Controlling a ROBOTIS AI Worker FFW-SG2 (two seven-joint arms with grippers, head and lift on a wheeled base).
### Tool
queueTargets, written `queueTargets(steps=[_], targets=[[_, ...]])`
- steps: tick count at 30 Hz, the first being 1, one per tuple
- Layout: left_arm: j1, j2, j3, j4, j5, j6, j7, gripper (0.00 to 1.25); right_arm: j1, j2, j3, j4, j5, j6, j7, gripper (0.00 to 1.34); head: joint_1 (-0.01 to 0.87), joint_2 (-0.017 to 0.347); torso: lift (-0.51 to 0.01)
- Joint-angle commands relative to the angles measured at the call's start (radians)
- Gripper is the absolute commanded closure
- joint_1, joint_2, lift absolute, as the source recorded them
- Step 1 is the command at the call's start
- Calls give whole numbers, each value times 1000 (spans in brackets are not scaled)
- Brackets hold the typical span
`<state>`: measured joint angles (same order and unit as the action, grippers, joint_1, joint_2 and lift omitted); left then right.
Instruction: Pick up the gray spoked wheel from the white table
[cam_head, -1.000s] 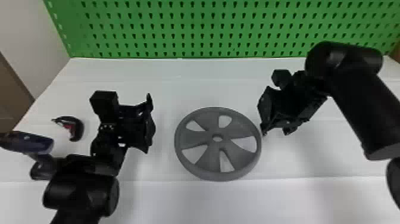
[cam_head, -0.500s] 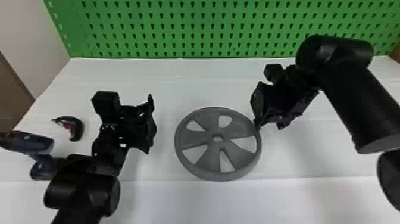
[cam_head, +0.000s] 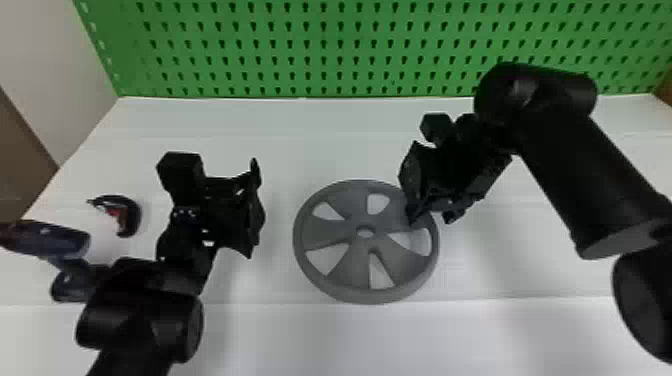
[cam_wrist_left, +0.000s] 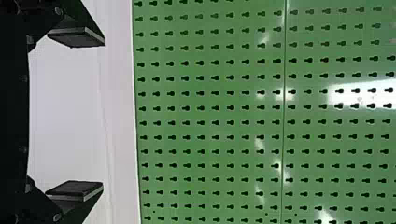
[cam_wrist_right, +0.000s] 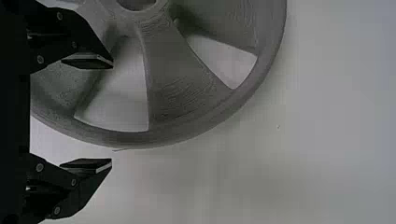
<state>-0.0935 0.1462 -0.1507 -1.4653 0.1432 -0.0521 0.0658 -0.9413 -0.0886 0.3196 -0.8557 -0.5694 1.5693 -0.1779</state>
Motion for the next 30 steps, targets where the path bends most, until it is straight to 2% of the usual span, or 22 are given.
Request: queueTargets(steps=[1,8,27,30], targets=[[0,1,0,0,3,0,0,190,7,3,-27,1,13,3,0,510,770,44,-98],[0,1,-1,0,4,0,0,190,9,3,-47,1,37,3,0,510,770,44,-98],[-3,4,-6,0,6,2,0,190,13,3,-19,17,46,3,0,510,770,44,-98],[-3,3,-6,0,6,2,0,190,21,4,-40,26,46,3,0,510,770,44,-98]])
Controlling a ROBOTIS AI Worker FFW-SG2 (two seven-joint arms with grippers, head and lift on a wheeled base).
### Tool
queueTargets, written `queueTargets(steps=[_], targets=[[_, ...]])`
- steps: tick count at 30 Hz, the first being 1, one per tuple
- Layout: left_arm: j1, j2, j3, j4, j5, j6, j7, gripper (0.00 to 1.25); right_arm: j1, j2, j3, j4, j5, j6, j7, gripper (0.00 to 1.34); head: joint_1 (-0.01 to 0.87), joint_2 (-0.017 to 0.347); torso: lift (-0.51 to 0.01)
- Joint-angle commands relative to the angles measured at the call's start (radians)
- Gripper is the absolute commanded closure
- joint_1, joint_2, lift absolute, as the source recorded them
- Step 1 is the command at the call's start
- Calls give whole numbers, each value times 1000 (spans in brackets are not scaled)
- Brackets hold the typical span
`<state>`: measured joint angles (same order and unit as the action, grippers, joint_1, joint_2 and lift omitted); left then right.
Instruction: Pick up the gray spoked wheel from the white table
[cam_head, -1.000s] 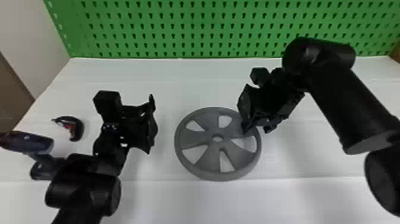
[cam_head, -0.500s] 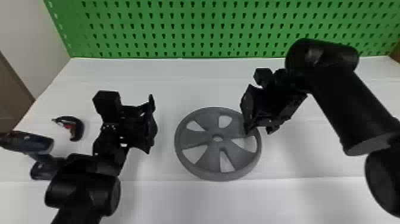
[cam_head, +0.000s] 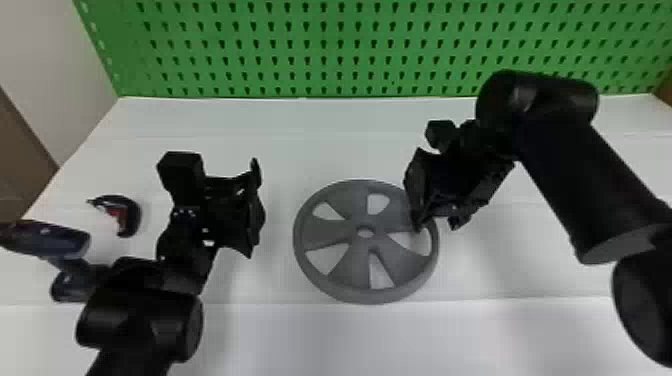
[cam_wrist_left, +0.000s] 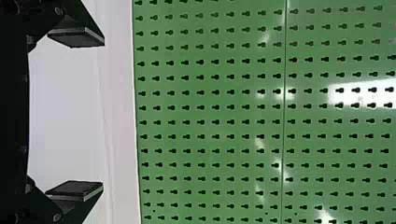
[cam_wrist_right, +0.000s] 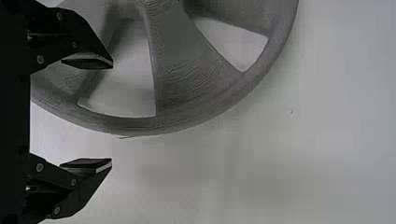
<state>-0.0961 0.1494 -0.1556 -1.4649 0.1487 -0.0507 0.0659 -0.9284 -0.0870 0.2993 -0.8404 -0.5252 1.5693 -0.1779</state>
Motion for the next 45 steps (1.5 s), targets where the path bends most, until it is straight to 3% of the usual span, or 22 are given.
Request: queueTargets(steps=[1,5,17,31,45], targets=[[-1,-1,-1,0,0,0,0,190,11,3,-32,14,-1,3,0,510,770,44,-98],[-2,1,-1,0,0,0,0,190,26,7,-75,34,-9,3,0,510,770,44,-98],[-7,-1,-4,1,0,0,0,190,31,23,-86,87,19,3,0,510,770,44,-98],[-10,1,-7,3,0,0,0,190,17,38,-132,118,82,3,0,510,770,44,-98],[-10,1,-9,5,0,0,0,190,16,41,-170,129,86,3,0,513,770,44,-98]])
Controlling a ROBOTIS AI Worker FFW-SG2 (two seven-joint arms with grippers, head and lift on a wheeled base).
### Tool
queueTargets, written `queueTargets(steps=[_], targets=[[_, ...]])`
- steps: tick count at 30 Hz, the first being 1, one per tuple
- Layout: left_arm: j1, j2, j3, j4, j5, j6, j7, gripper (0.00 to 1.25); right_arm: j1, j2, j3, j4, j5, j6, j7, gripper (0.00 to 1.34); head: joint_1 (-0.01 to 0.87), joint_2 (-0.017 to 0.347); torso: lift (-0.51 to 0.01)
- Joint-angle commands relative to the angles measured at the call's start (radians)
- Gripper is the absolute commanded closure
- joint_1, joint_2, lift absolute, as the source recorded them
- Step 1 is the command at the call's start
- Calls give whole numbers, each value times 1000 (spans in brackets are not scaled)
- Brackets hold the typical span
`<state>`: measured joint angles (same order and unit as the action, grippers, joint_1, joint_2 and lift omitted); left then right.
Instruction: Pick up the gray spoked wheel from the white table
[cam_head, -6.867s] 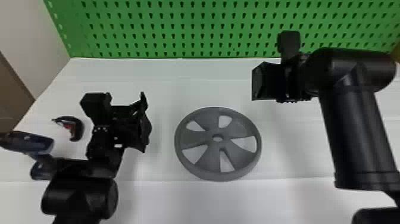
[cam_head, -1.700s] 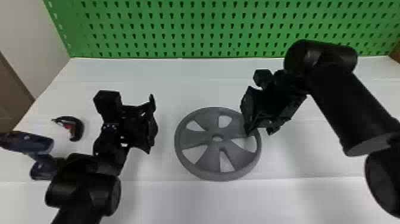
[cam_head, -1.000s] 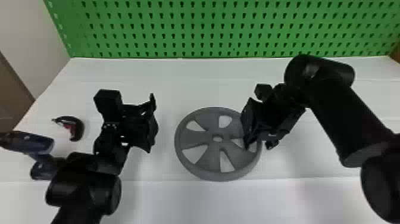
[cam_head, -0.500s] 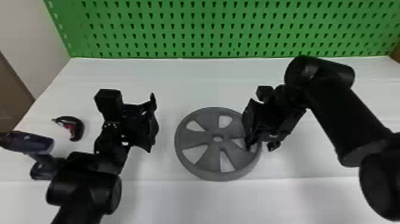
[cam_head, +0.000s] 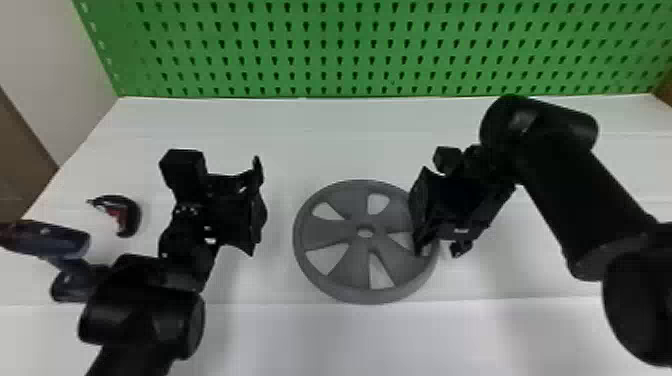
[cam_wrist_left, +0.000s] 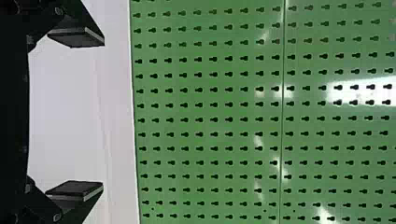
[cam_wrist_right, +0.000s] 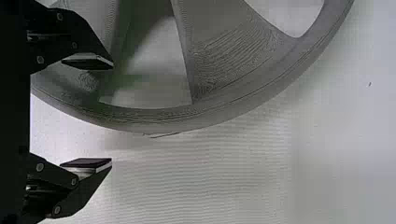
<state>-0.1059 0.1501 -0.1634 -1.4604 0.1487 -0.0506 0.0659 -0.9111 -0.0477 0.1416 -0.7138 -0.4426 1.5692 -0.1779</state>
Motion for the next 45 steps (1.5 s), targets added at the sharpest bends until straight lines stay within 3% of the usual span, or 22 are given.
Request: queueTargets(steps=[1,20,28,32,35,38,45], targets=[[0,0,1,0,0,0,0,190,-2,2,-16,2,5,3,0,513,770,44,-98],[-2,0,-2,0,0,0,0,190,-14,11,-65,30,33,-34,0,530,770,44,-98],[-2,-1,-1,2,0,0,0,190,-22,9,-42,34,33,-35,0,696,770,44,-98],[-2,0,-2,0,0,0,0,190,-29,9,-7,34,36,-35,0,917,770,44,-98],[-2,0,-2,2,0,0,0,190,-34,9,7,34,42,-31,0,958,770,44,-98],[-2,0,-1,2,0,0,0,190,-35,11,18,34,42,-28,0,1119,770,44,-98],[-3,0,-2,2,2,0,0,190,-38,12,29,34,39,-31,0,1128,770,44,-98]])
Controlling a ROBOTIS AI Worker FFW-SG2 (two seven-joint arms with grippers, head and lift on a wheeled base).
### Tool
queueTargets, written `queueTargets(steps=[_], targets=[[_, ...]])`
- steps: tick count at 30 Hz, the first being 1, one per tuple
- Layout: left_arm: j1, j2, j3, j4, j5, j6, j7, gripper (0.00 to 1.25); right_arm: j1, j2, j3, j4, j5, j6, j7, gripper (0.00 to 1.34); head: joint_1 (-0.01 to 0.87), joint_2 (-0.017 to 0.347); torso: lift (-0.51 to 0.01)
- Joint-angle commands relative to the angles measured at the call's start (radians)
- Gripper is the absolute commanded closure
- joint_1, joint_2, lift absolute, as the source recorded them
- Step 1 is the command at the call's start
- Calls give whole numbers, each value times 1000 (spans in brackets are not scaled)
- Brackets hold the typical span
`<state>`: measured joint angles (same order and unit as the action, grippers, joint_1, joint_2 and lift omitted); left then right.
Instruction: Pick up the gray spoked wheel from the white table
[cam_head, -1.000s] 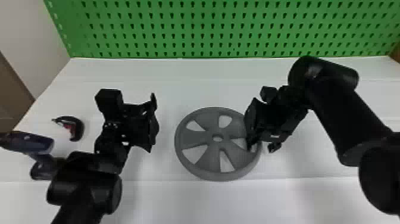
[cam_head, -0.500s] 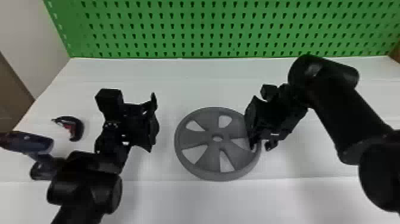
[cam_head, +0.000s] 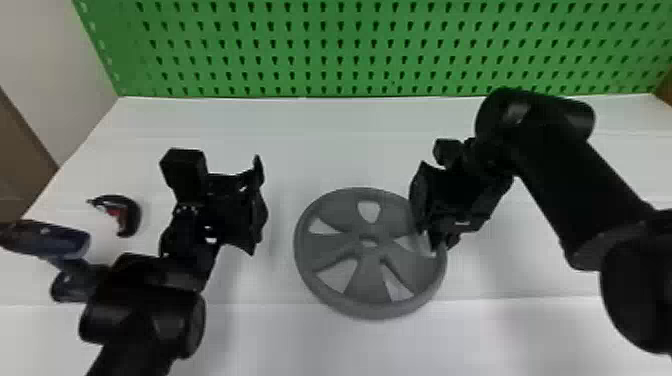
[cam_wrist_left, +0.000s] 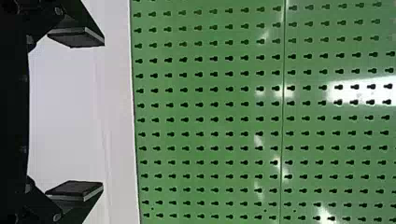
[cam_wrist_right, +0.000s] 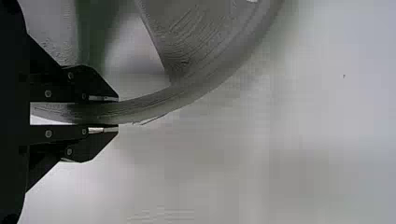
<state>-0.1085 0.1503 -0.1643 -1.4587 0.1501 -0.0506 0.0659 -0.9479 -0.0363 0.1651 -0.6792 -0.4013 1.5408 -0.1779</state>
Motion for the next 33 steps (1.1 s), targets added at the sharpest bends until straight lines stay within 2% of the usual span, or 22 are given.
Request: queueTargets(steps=[1,25,29,33], targets=[[0,0,-1,0,0,0,0,190,-2,1,5,0,-4,-2,0,1128,770,44,-98],[3,0,0,0,6,0,0,190,-12,-4,22,-8,-5,-2,0,1128,770,44,-98],[6,2,3,0,9,0,0,190,-22,-4,24,-46,22,18,0,1128,770,44,-98],[9,5,3,0,14,0,0,190,-6,-5,-15,-118,42,31,0,1127,770,44,-98]])
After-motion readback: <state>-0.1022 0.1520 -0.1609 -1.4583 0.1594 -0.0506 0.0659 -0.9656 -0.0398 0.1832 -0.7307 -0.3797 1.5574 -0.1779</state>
